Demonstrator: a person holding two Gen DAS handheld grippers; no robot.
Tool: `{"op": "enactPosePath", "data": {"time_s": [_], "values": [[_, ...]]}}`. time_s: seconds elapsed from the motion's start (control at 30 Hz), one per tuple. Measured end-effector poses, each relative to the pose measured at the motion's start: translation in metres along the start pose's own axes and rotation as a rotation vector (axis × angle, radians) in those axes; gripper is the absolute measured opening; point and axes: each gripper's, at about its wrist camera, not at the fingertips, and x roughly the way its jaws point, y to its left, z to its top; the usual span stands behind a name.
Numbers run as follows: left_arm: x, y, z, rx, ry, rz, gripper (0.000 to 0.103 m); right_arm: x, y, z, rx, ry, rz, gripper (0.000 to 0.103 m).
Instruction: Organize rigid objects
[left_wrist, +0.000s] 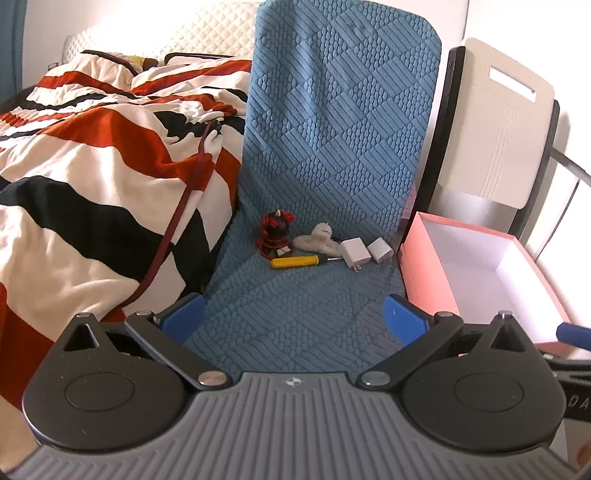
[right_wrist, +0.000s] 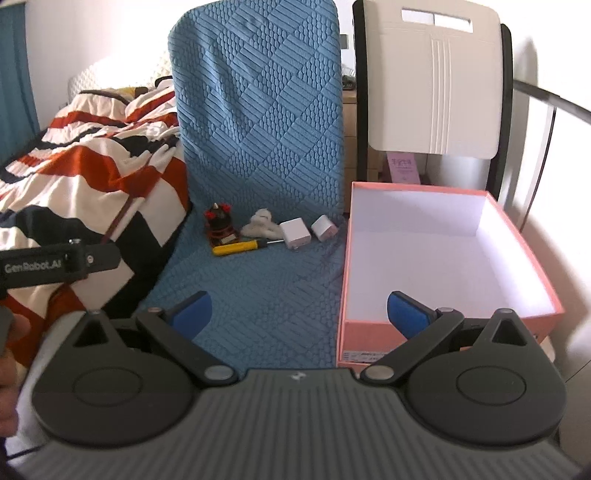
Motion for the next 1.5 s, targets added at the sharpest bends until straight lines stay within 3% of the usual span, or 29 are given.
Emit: {"op": "enactPosePath", "data": {"time_s": [0.77, 0.9, 1.1, 1.5], "values": [[-0.012, -0.002, -0.008, 0.003, -0.003, -0.049, 0.103, -0.009, -0.004, -0.008, 0.058, 0.029, 0.044, 0.103], [-0.012, 0.0, -0.011, 0.016, -0.025, -0.053, 0.103, -0.014, -0.001, -0.015, 0.049, -0.012, 0.008, 0.103], [-0.014, 0.002, -0.019, 0.043, -0.038, -0.054, 0.103, -0.011, -0.001, -0.021, 0.075, -0.005, 0.041, 0.103], [0.002, 0.002, -0.022, 0.045, -0.019, -0.065, 0.103, 0.001, 0.004, -0.022, 0.076, 0.026, 0.055, 0.103]]}}
